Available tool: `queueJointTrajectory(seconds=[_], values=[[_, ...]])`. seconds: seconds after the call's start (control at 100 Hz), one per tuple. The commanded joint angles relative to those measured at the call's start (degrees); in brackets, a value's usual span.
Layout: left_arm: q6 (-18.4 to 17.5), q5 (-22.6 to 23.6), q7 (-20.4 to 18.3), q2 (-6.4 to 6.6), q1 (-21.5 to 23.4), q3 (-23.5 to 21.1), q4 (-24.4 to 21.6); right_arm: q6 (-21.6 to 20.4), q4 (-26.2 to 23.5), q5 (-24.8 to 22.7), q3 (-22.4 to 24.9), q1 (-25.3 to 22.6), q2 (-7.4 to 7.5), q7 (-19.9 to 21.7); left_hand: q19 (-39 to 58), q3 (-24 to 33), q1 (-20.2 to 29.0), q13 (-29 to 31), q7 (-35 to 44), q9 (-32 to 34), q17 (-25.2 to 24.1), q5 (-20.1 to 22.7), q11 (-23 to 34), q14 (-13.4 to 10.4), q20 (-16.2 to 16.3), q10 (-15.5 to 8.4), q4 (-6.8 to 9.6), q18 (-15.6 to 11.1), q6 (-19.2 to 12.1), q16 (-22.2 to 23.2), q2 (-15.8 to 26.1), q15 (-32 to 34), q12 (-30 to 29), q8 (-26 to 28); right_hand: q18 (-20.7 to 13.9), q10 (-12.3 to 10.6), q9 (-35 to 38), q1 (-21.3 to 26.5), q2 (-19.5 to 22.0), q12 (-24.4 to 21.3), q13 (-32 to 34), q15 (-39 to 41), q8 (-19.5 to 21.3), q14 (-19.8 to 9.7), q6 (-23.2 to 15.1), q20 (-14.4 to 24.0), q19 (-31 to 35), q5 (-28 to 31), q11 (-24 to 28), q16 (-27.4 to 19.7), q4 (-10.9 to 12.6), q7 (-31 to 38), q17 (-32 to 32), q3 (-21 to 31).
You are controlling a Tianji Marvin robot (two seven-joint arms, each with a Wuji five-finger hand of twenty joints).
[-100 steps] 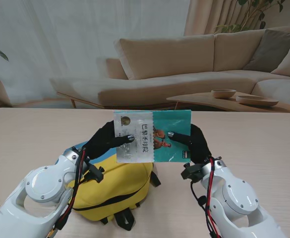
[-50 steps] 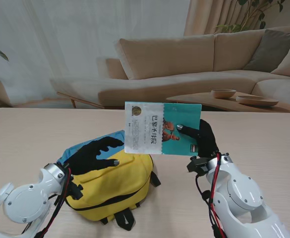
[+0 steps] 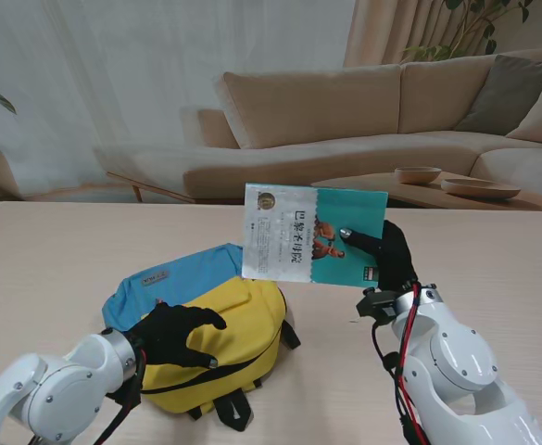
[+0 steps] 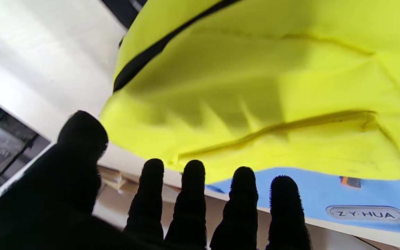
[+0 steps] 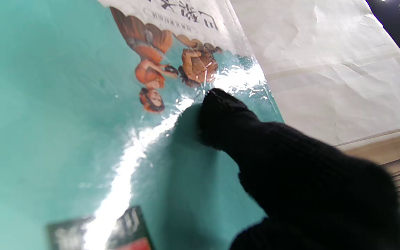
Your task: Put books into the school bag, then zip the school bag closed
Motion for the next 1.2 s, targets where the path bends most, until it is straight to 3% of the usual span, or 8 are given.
queueJointTrajectory(seconds=[0.0, 0.36, 0.48, 0.6, 0.72, 0.89, 0.99, 1.19], values=[[0.09, 0.46, -1.60, 0.03, 0.20, 1.17, 0.05, -0.08, -0.49, 0.14, -0.08, -0.37, -0.63, 0.59, -2.39, -2.17, -2.71, -1.70, -0.84, -2.14, -1.57, -2.23, 0.87, -1.74, 1.19, -1.70, 0.85, -1.37, -0.08, 0.17, -0.36, -1.31, 0.83, 0.82, -0.03, -0.90, 0.77, 7.20, 7.02, 2.60, 3.84, 2.70, 7.76, -0.85, -11.51, 1.18, 2.64, 11.12, 5.29, 1.09, 1.32, 12.24, 1.41, 6.12], [-2.89, 14.89, -1.81, -0.07, -1.24, 4.77, 0.66, -0.04, -0.54, 0.77, 0.14, -0.59, -0.66, 0.58, 0.87, 6.11, 1.05, -0.96, 6.00, -2.19, 0.10, -4.31, 8.34, -3.36, 3.90, -4.10, 1.48, -2.31, -2.11, 4.56, -1.07, 4.51, 7.51, 8.51, 0.15, -0.99, 0.76, 7.19, 6.95, 2.54, 3.78, 2.62, 7.98, -0.86, -11.53, 1.09, 2.39, 11.25, 5.35, 1.10, 1.34, 12.11, 1.16, 6.16], [-2.11, 13.42, -0.38, -0.20, -1.72, 5.18, 1.36, 0.17, -0.58, 0.61, 0.32, -0.68, -0.65, 0.56, 4.17, 6.81, 7.96, 0.83, 10.02, 1.62, 0.97, 0.99, 10.14, -2.53, 3.44, -3.74, 2.16, -1.63, -3.76, 5.10, 1.83, 7.43, 7.98, 10.71, 0.24, -0.87, 0.84, 7.20, 6.82, 2.46, 3.72, 2.57, 8.07, -0.72, -11.59, 1.09, 2.33, 11.35, 5.34, 1.10, 1.42, 12.07, 1.01, 6.24], [-2.44, 12.31, 1.34, -0.38, -1.74, 4.81, 1.79, 0.92, -0.60, 0.02, 0.79, -0.81, -0.51, 1.13, 8.73, -6.90, 23.10, 5.19, 14.54, 8.26, 2.48, 13.06, 12.49, -1.26, 1.34, -3.47, 1.34, -0.23, -7.68, 5.52, 1.87, 11.64, 8.64, 10.89, 0.34, -0.68, 0.96, 7.23, 6.57, 2.38, 3.76, 2.60, 8.02, -0.51, -11.42, 1.22, 2.55, 11.40, 5.31, 1.13, 1.58, 11.88, 0.92, 6.36], [-2.17, 10.55, 4.78, -0.82, -1.72, 4.57, 2.35, 2.21, -1.13, -0.82, 1.41, -1.15, -0.39, 1.40, 13.78, -11.96, 30.48, 10.90, 19.78, 20.93, 5.24, 23.14, 7.92, 0.63, 1.34, -2.57, 1.71, 1.55, -10.28, 6.73, 4.96, 16.19, 23.88, 11.00, 0.70, -0.38, 1.32, 7.31, 6.16, 2.25, 4.15, 2.75, 7.87, -0.18, -11.23, 1.36, 2.82, 11.59, 5.29, 1.16, 1.81, 11.69, 1.27, 6.65], [-0.76, 8.84, 11.06, -1.80, -1.52, 3.80, 2.99, 4.58, -2.21, -1.58, 2.53, -2.17, -0.02, 2.92, 21.86, -11.55, 31.24, 15.74, 23.20, 27.21, 8.77, 24.60, 11.05, 3.00, 3.04, -0.68, 1.84, 2.89, -10.39, 9.53, 4.57, 23.28, 28.21, 14.54, 1.28, 0.00, 1.66, 7.33, 5.67, 2.15, 4.76, 2.86, 7.68, 0.24, -10.97, 1.40, 3.00, 11.92, 5.31, 1.08, 2.10, 11.48, 2.07, 7.14], [-0.16, 7.82, 14.13, -2.35, -1.54, 2.91, 3.18, 7.34, -3.33, -1.70, 3.59, -3.28, 0.29, 4.37, 27.75, -10.88, 31.31, 19.40, 23.66, 29.05, 11.56, 24.54, 18.49, 4.95, 3.83, 2.78, 1.53, 4.20, -10.13, 11.39, 4.42, 28.73, 25.31, 17.32, 1.62, 0.35, 1.78, 7.36, 5.53, 2.21, 5.05, 3.10, 7.61, 0.37, -10.71, 1.47, 3.26, 11.95, 5.46, 1.09, 2.17, 11.43, 2.44, 7.39], [-1.44, 6.61, 16.94, -2.88, -1.90, 0.35, 3.49, 12.78, -5.67, -1.44, 5.27, -6.08, 0.68, 6.44, 33.32, -12.20, 32.85, 25.01, 24.73, 32.02, 17.90, 22.63, 29.85, 7.74, 6.91, 3.60, 1.14, 6.79, -7.54, 14.61, 5.39, 37.91, 21.20, 18.16, 2.21, 1.15, 1.93, 7.50, 4.99, 2.18, 5.62, 3.79, 7.33, 1.38, -10.18, 1.63, 4.06, 12.07, 5.74, 1.10, 2.19, 11.38, 3.76, 8.03]])
